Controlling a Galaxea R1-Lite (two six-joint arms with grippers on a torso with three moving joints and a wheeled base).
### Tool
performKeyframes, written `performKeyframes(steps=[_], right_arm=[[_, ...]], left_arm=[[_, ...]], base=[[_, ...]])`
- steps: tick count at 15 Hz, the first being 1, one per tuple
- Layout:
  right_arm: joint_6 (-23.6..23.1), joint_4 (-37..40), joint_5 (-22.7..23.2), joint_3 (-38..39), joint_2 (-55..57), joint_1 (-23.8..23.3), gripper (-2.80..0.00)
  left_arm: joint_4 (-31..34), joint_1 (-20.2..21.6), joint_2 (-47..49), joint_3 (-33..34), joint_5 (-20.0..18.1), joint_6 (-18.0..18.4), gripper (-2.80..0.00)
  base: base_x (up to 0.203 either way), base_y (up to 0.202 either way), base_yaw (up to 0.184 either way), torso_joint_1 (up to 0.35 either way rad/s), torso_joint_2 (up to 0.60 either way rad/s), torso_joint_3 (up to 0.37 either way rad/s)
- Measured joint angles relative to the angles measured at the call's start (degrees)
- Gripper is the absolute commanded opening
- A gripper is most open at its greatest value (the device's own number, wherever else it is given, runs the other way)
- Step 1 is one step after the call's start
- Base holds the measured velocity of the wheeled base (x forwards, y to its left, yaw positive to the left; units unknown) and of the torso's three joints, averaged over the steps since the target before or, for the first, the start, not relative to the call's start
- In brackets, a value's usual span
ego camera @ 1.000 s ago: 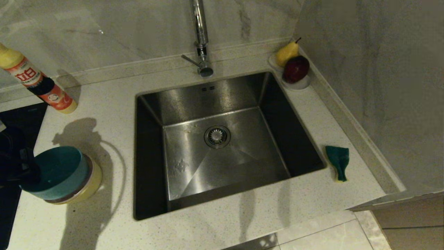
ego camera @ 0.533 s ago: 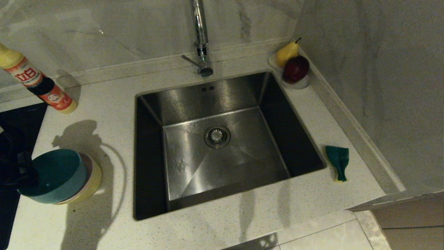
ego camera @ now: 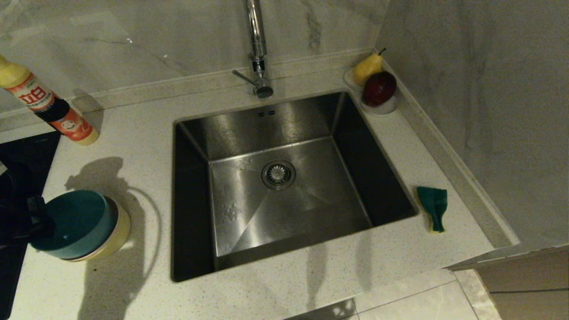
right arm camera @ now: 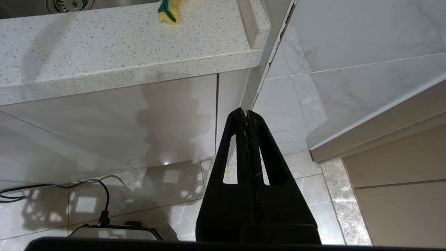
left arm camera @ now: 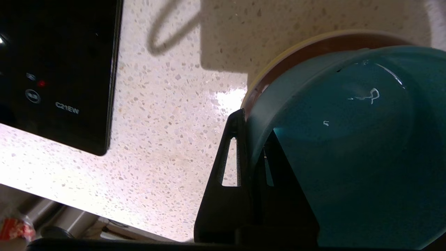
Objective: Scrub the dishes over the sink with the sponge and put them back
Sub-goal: Place the bowl on the bowl
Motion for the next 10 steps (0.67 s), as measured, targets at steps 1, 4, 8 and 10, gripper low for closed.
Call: performKeyframes(steps=[1, 4, 8, 10], right_arm=[[-0.01, 0.0, -0.02, 0.0, 0.0, 0.0, -2.8], [-0.01, -0.02, 0.0, 0.0, 0.0, 0.0, -2.8], [-0.02, -0.02, 0.02, 0.0, 0.0, 0.0, -2.8], [0.0, 0.0, 0.0, 0.0, 0.0, 0.0, -2.8]], left_arm=[[-0.08, 0.0, 0.17, 0.12, -0.02, -0.07, 0.0], [-0.1, 0.0, -0.05, -0.09, -0.21, -0.93, 0.0], [-0.05, 0.09, -1.75, -0.57, -0.51, -1.36, 0.0], [0.17, 0.16, -3.04, -2.74, -0.64, -2.99, 0.0]], base=[[0.0, 0.0, 0.0, 0.0, 0.0, 0.0], [0.0, 0.0, 0.0, 0.0, 0.0, 0.0], [0.0, 0.0, 0.0, 0.0, 0.0, 0.0], [0.0, 0.0, 0.0, 0.0, 0.0, 0.0]])
